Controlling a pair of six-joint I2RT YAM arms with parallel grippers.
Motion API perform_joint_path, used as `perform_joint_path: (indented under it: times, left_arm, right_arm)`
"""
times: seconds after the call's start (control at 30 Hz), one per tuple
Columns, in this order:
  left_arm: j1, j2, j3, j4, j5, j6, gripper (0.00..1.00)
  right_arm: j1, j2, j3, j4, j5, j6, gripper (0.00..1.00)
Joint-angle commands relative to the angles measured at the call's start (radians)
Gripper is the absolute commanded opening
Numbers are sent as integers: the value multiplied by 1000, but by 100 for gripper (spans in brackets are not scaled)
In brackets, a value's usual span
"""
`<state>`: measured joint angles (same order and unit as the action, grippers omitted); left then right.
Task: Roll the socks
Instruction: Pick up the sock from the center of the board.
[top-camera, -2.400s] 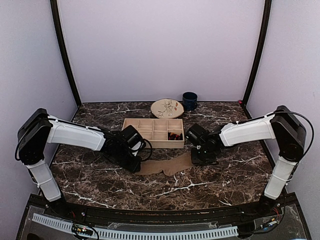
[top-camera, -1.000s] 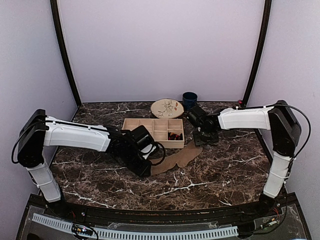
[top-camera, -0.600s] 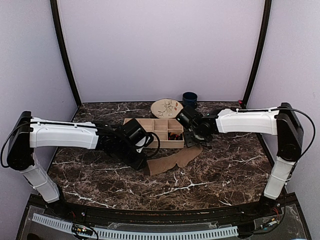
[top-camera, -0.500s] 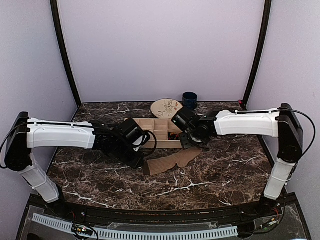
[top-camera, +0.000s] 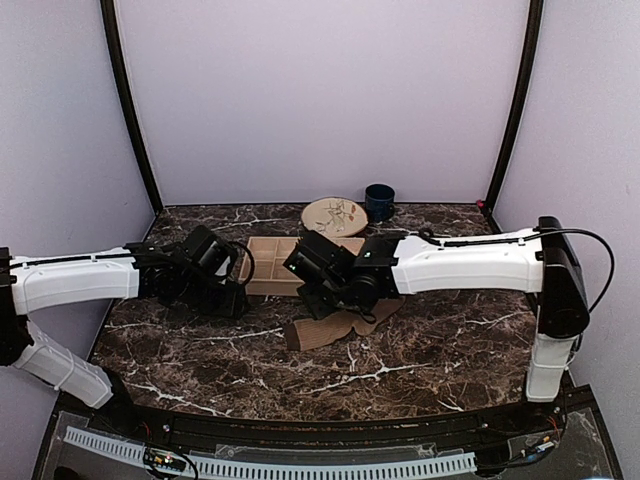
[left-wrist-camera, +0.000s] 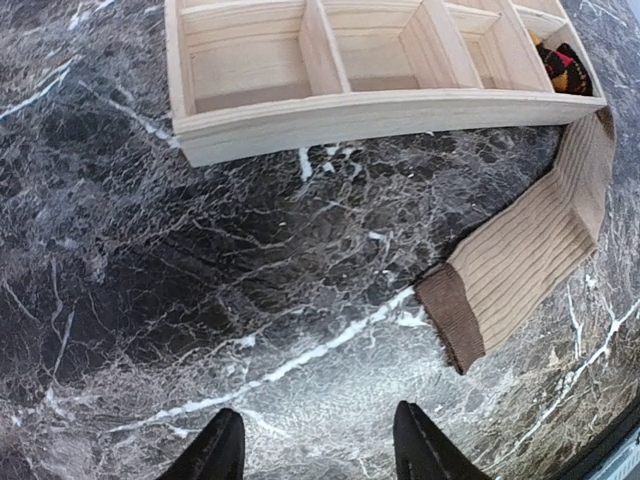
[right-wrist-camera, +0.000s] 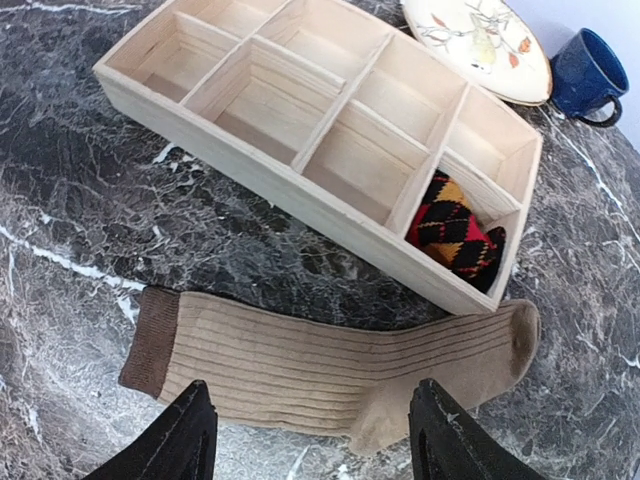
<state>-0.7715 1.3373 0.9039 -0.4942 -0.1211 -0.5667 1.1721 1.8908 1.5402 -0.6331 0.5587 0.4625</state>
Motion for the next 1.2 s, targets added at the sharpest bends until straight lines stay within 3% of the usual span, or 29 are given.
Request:
perform_joint_path:
  times: [0.0,0.2,0.27,0.3,0.5,0.7,0.97,1.17]
  left_arm:
    - [22,-35,-56,10,-1,-105,58]
    - [24,-70,-68,-14,-32,-240,64]
    - [24,-85,-65,-18,-37,-266,81]
    - [24,-88,-60,-26,-48,-272,83]
    - [23,-99,-19,-120,-117,-296,83]
    - [23,-78,39,-200,-141,-277,82]
    - [24,-36,46,-143,-146,-173,85]
    - [24,-43,47,-81,-125,-52,87]
  right_arm:
    - [48,45,48,22,-40,-108,64]
    - [74,16,-20,111,-117,-217,64]
    - [80,2,-46,136,-146,-247,64]
    - [82,-5,-57,149,-148,-261,64]
    - [94,-43,-159,255,-185,-334,63]
    - [102,-30,-161,267,-211,-368,61]
    - [117,109,-12,204,-192,-331,62]
    - [121,231,151,142,-167,-206,63]
